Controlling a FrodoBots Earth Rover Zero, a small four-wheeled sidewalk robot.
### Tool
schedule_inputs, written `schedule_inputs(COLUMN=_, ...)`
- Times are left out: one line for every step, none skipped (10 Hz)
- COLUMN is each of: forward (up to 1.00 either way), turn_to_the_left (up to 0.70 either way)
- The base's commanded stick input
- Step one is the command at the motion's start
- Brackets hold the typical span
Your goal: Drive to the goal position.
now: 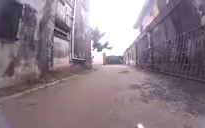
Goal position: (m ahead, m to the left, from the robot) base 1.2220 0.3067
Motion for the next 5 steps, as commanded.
schedule_inputs(forward=0.70, turn_to_the_left=-0.35)
schedule_inputs(forward=0.70, turn_to_the_left=0.00)
schedule_inputs(forward=0.70, turn_to_the_left=0.00)
schedule_inputs(forward=0.70, turn_to_the_left=0.00)
schedule_inputs(forward=0.70, turn_to_the_left=0.00)
